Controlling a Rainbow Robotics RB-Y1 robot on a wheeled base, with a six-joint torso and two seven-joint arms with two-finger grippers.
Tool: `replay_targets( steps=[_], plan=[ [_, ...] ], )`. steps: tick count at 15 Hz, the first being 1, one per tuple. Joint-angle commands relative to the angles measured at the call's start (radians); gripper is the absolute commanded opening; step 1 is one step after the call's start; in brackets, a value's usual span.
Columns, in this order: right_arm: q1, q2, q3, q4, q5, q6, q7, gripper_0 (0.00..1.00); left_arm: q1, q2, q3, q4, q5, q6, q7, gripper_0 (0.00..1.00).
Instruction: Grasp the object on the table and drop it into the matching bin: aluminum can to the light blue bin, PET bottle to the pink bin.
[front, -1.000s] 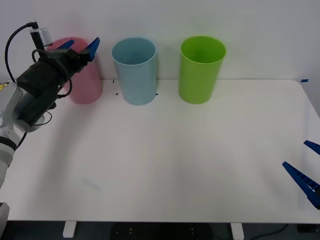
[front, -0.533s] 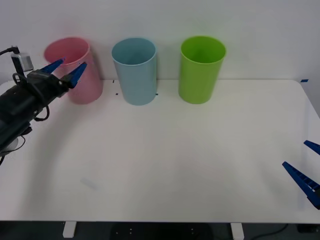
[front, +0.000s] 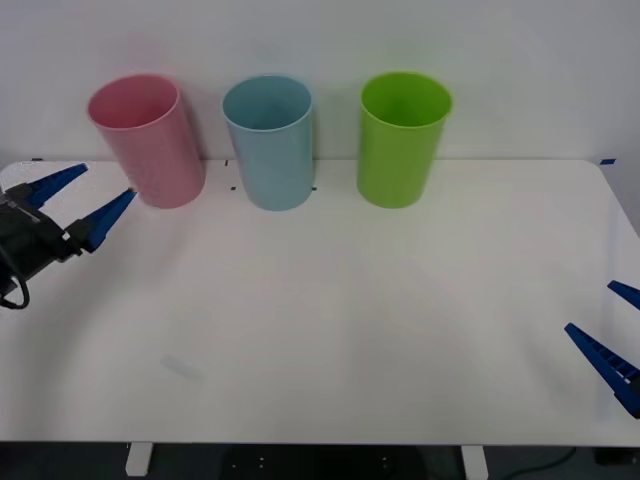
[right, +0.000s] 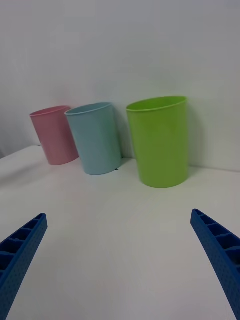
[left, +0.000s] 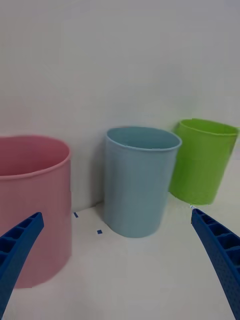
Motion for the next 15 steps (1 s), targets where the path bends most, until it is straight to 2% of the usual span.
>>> replay_targets(
  steps=[1, 5, 10, 15],
  plan=[
    [0.000, 0.000, 0.000, 0.000, 0.000, 0.000, 0.000, 1.00, 0.111, 0.001, 0.052, -0.104, 0.007, -0.036, 0.004, 1.00],
    [0.000, 0.000, 0.000, 0.000, 0.000, 0.000, 0.000, 1.00, 0.255, 0.001, 0.096, -0.219, 0.041, -0.045, 0.001, 1.00],
    [0.000, 0.000, 0.000, 0.000, 0.000, 0.000, 0.000, 1.00, 0.367, 0.001, 0.122, -0.236, 0.104, -0.065, -0.022, 1.00],
    [0.000, 0.000, 0.000, 0.000, 0.000, 0.000, 0.000, 1.00, 0.413, 0.000, 0.138, -0.236, 0.139, -0.064, -0.040, 1.00]
  ],
)
